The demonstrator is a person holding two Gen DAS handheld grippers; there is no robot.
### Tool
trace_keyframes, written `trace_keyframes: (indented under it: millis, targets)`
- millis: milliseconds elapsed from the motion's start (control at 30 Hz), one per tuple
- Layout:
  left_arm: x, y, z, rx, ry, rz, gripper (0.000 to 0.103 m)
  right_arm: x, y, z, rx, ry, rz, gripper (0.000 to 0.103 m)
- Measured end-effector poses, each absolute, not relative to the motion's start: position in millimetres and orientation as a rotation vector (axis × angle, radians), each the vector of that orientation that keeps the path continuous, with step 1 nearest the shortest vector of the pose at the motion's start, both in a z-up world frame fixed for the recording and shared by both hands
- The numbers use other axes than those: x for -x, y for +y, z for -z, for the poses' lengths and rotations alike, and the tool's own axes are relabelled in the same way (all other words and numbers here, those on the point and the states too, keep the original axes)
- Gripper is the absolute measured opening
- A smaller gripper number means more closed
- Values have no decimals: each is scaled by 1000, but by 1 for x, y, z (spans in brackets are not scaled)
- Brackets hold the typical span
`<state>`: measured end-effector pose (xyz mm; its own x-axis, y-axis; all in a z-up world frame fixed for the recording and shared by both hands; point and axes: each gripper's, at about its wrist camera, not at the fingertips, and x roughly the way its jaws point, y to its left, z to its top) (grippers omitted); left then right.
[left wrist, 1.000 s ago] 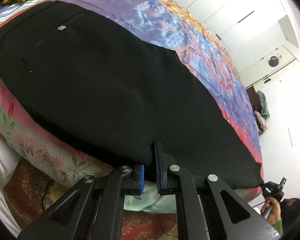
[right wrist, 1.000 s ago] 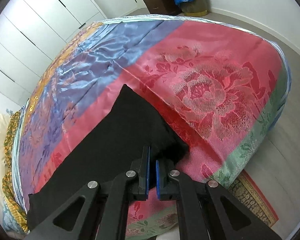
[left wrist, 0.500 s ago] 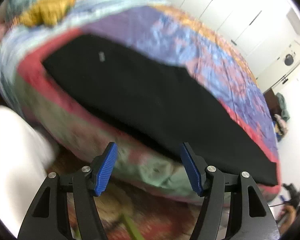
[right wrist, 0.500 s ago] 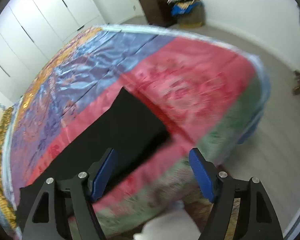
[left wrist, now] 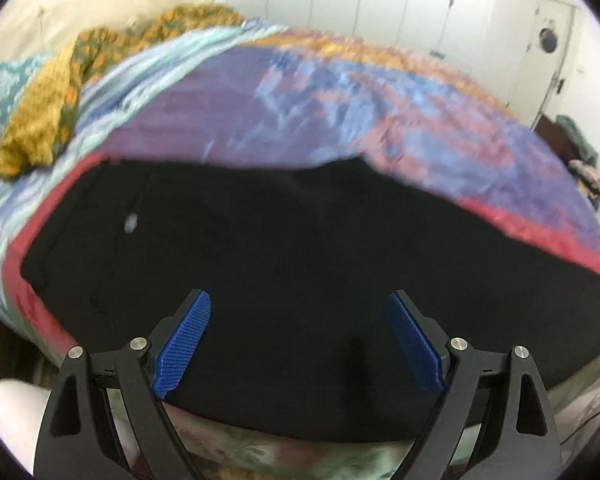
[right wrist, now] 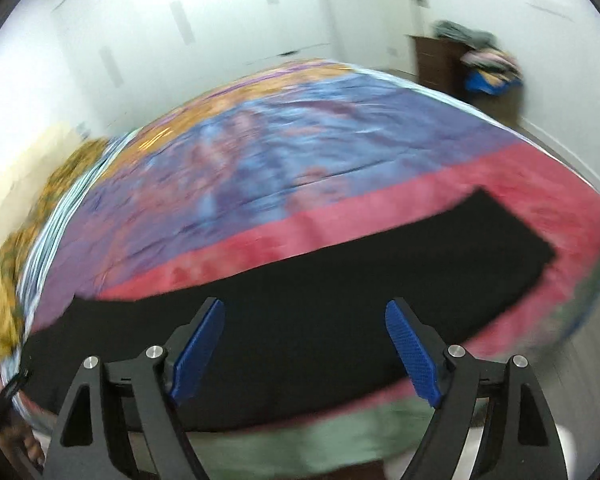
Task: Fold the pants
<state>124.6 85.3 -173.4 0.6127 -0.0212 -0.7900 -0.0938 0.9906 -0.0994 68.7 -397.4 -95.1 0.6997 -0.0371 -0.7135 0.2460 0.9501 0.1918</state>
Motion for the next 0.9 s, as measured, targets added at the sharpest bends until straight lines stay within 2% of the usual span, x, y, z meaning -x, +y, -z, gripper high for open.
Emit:
trace_keyframes:
  millis: [167, 233, 400, 700, 900]
  targets:
    - [-119, 87, 187, 103, 919, -38, 92, -91, -359, 147, -131, 878, 86, 82]
    - [-119, 84, 190, 78, 924, -33, 96, -93, -357, 164, -92, 910, 84, 83]
    - [-120, 77, 196, 17, 926, -36, 99, -88, -360, 169, -108, 881, 52, 92]
    - [-118, 77, 198, 16, 916, -28, 100, -93, -362, 154, -119, 888, 56, 92]
    - [-118, 76, 198, 9, 913, -33, 100, -106, -461, 151, -362, 963, 95, 92]
